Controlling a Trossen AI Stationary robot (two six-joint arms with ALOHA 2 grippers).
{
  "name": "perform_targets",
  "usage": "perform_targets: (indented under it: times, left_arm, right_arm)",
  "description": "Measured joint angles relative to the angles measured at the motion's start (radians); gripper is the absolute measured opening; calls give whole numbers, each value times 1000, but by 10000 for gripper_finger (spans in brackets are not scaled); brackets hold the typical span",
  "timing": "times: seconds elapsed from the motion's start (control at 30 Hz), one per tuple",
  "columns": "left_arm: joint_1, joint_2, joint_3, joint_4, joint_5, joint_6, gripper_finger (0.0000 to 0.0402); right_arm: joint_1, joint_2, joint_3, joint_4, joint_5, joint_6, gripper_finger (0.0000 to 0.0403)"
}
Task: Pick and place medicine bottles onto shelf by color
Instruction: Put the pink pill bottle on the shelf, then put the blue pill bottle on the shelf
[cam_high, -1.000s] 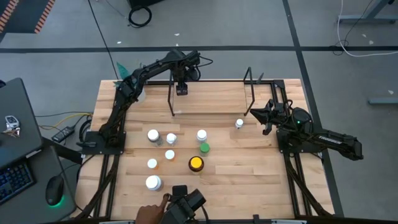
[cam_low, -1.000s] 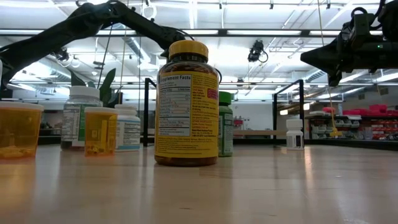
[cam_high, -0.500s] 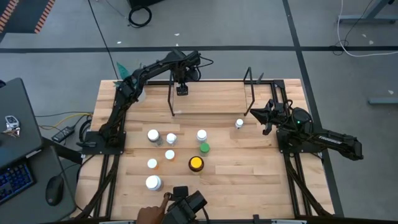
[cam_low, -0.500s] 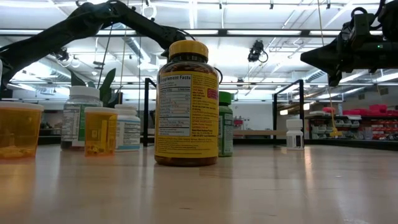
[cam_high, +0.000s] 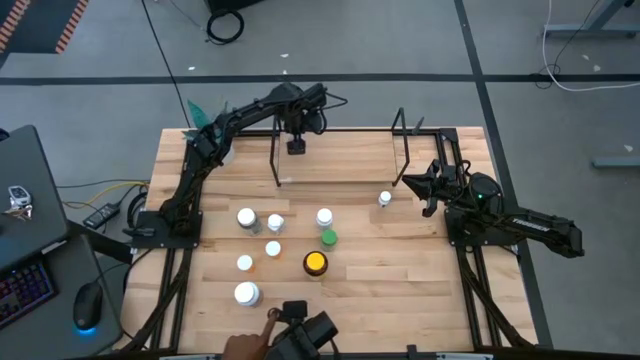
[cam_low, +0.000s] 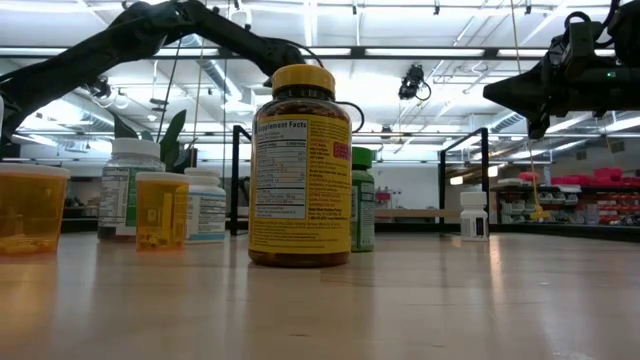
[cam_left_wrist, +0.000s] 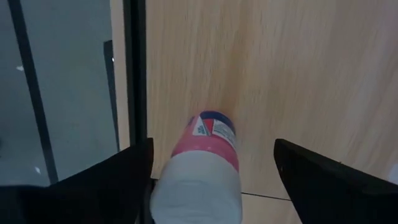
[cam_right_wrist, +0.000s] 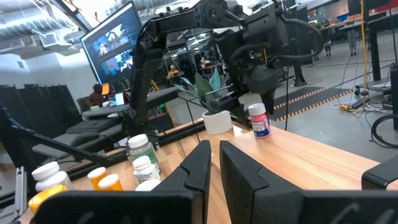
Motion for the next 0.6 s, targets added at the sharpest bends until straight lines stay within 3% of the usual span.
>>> perform_targets:
  times: [0.43,0.6]
  left_arm:
    - [-43,-2,153,14,58,-46,339]
    - [-98,-58,168,0,61,-61,336]
  right_arm:
    - [0,0,0,0,0,0,42]
    - [0,0,0,0,0,0,42]
